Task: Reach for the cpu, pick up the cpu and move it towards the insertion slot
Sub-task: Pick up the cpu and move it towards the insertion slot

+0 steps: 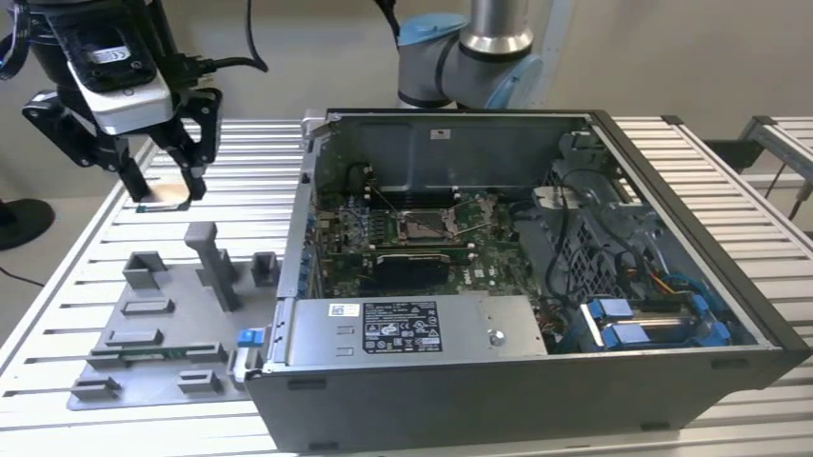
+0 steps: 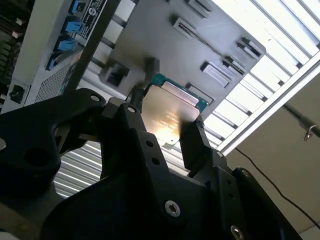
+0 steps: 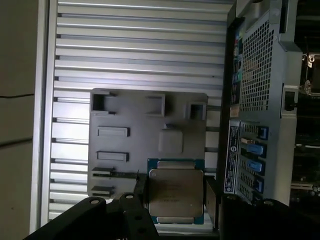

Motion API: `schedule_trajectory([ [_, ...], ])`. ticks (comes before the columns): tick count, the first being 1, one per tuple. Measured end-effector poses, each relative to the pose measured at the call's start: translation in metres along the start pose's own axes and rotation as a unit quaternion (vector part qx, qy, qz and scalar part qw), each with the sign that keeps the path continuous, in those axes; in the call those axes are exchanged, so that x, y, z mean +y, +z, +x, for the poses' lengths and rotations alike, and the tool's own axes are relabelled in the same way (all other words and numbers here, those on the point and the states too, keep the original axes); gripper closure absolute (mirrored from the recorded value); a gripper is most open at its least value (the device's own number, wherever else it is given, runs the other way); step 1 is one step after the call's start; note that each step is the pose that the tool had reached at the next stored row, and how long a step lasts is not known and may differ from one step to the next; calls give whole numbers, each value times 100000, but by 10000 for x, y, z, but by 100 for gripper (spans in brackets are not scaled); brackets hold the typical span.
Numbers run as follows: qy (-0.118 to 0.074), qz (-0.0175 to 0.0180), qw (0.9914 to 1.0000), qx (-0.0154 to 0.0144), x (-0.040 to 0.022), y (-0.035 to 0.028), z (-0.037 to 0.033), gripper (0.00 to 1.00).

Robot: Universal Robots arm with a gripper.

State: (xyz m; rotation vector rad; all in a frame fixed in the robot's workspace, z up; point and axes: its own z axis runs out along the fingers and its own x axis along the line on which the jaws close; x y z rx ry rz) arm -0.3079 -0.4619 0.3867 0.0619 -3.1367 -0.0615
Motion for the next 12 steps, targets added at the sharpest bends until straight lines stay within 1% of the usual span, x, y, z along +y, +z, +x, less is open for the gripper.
schedule_trajectory([
  [7, -269, 0, 100000, 12, -7, -1, -185, 100],
  [12, -493, 0, 99999, 19, -10, -1, -298, 100],
])
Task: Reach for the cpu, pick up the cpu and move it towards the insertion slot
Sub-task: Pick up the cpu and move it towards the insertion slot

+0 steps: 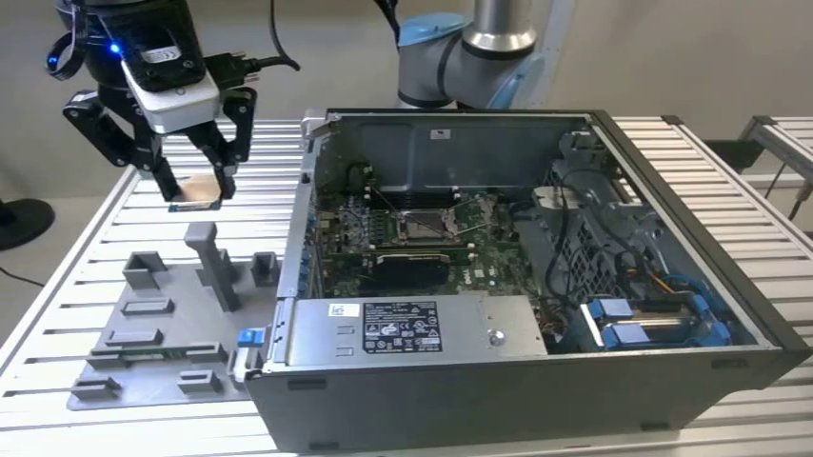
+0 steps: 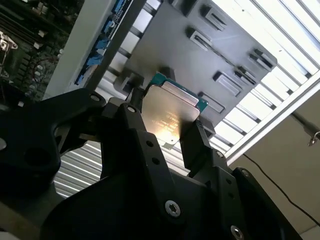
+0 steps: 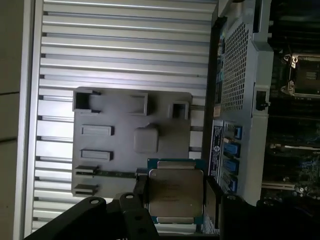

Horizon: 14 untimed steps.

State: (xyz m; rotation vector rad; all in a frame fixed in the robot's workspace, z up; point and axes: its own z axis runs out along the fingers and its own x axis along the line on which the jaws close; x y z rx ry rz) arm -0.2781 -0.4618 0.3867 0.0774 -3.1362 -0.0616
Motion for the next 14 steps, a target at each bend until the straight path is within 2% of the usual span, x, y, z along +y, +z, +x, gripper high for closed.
schedule_trajectory([
  [3, -195, 1, 100000, 7, -3, 0, -87, 100],
  [8, -448, 1, 99999, 16, -4, -1, -194, 100],
  [9, -557, 3, 99998, 23, -4, -1, -235, 100],
  [14, -835, 5, 99997, 36, -4, -2, -339, 100],
])
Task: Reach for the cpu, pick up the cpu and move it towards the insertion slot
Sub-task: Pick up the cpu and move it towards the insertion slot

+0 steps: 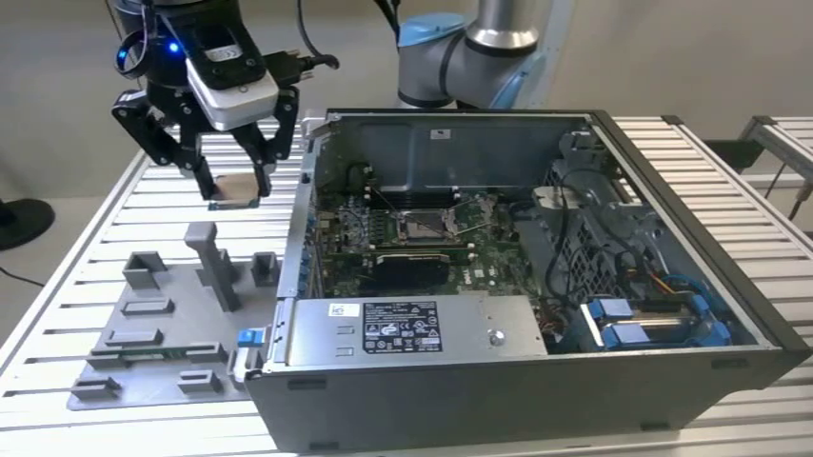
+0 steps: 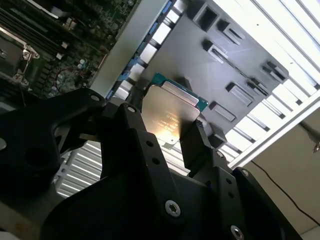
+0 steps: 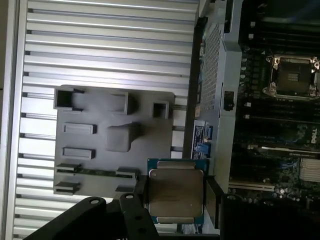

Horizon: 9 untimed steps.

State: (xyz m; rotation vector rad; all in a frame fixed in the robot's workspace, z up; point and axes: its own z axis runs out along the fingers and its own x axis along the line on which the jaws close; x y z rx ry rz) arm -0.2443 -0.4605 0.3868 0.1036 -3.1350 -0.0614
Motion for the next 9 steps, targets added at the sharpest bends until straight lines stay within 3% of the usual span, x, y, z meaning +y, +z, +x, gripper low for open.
schedule_trajectory([
  [9, -472, -1, 99999, 15, -7, 0, -183, 100],
])
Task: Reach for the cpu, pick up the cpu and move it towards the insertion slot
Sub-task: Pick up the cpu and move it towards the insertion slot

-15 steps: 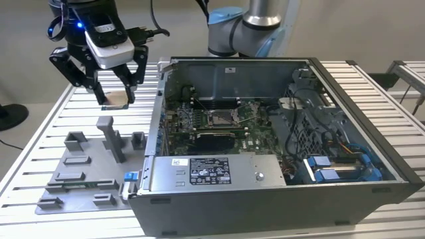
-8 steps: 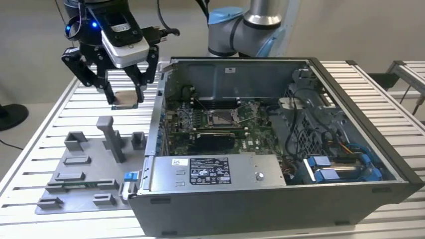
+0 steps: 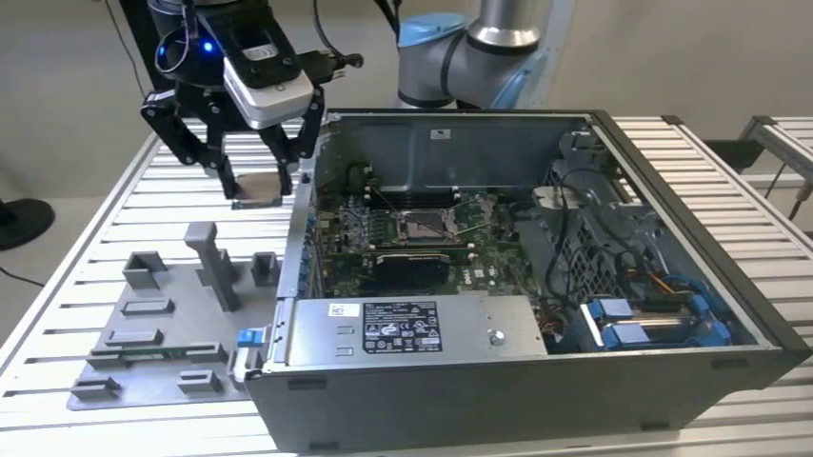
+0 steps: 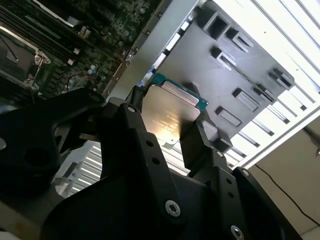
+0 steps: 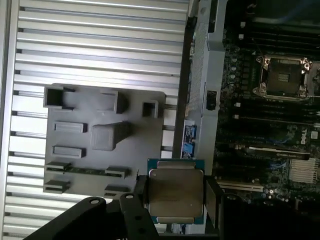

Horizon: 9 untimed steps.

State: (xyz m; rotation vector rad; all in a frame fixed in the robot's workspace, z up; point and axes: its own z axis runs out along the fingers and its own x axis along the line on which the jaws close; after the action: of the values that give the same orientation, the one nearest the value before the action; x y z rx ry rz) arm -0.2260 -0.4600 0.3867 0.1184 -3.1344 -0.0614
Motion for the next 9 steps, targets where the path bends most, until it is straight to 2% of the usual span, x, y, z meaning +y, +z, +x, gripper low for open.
schedule_trajectory([
  [9, -392, 0, 99999, 16, -10, -1, -199, 100],
])
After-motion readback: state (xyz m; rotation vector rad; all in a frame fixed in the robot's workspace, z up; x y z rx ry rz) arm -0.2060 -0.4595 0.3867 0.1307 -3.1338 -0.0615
